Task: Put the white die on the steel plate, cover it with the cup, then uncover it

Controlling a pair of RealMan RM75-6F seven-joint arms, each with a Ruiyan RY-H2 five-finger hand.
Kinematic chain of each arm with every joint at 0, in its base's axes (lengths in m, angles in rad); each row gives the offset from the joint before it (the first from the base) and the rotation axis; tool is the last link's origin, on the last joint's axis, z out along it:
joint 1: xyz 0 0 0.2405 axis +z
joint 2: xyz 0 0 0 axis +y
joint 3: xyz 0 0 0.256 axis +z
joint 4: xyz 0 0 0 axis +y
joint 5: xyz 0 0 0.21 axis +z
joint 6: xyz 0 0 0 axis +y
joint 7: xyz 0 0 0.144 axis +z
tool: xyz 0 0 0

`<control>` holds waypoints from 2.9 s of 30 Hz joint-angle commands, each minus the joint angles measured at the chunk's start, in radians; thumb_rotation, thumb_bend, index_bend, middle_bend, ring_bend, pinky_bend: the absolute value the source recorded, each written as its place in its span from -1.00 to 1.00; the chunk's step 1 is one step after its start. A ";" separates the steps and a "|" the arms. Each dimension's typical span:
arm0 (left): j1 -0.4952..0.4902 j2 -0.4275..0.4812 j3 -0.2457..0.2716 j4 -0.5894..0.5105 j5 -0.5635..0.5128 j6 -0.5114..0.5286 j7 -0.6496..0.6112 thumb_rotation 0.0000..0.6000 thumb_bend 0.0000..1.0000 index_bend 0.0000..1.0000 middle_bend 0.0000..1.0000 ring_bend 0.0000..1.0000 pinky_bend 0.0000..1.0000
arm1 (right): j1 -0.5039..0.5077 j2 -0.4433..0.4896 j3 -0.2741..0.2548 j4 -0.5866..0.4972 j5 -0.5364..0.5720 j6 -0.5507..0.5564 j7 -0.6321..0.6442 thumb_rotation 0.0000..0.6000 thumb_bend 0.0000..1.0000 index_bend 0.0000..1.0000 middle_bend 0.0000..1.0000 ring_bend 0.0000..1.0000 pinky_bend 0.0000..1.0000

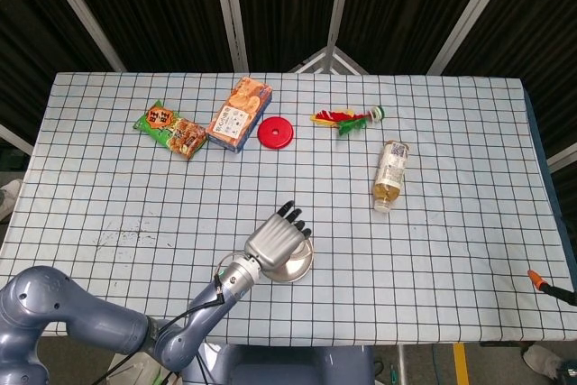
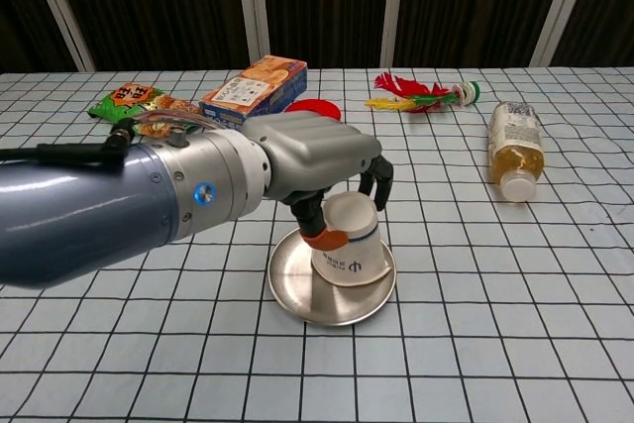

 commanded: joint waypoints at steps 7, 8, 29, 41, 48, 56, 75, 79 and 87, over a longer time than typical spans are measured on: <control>0.017 0.045 -0.047 -0.068 -0.070 -0.063 -0.082 1.00 0.03 -0.23 -0.26 -0.73 -0.83 | 0.000 0.000 0.001 -0.003 0.001 0.001 -0.004 1.00 -0.81 -0.61 -0.79 -0.73 -0.86; 0.016 0.051 -0.053 -0.077 -0.089 -0.068 -0.086 1.00 0.03 -0.23 -0.27 -0.73 -0.84 | 0.000 0.000 0.000 -0.004 0.002 0.001 -0.004 1.00 -0.81 -0.61 -0.79 -0.73 -0.86; -0.006 0.006 -0.012 0.019 0.003 0.079 0.038 1.00 0.03 -0.22 -0.26 -0.72 -0.83 | 0.002 -0.001 -0.001 -0.005 0.002 -0.006 -0.007 1.00 -0.81 -0.61 -0.79 -0.73 -0.86; 0.020 -0.012 -0.020 0.013 0.047 0.011 -0.047 1.00 0.03 -0.22 -0.25 -0.70 -0.83 | 0.003 0.001 0.000 -0.004 0.008 -0.011 -0.001 1.00 -0.81 -0.61 -0.76 -0.73 -0.86; 0.034 -0.003 -0.040 -0.019 0.035 -0.015 -0.088 1.00 0.03 -0.22 -0.25 -0.70 -0.83 | 0.001 0.001 0.002 -0.006 0.007 -0.005 0.000 1.00 -0.81 -0.61 -0.76 -0.73 -0.86; 0.044 0.010 -0.060 -0.050 -0.032 -0.036 -0.113 1.00 0.03 -0.22 -0.25 -0.70 -0.83 | 0.001 0.002 0.001 -0.007 0.007 -0.006 -0.001 1.00 -0.81 -0.61 -0.76 -0.73 -0.86; 0.033 -0.003 -0.013 0.011 0.030 0.036 0.004 1.00 0.03 -0.22 -0.24 -0.69 -0.83 | 0.000 0.002 0.002 -0.012 0.009 -0.004 -0.001 1.00 -0.81 -0.61 -0.76 -0.73 -0.86; 0.035 -0.014 -0.012 0.018 0.049 0.050 0.021 1.00 0.03 -0.22 -0.23 -0.69 -0.83 | 0.001 0.001 0.000 -0.014 0.007 -0.006 -0.004 1.00 -0.81 -0.61 -0.76 -0.73 -0.86; 0.042 -0.021 -0.030 0.001 0.024 0.004 -0.019 1.00 0.03 -0.22 -0.23 -0.69 -0.81 | 0.001 0.001 0.002 -0.011 0.013 -0.009 -0.002 1.00 -0.81 -0.61 -0.76 -0.73 -0.86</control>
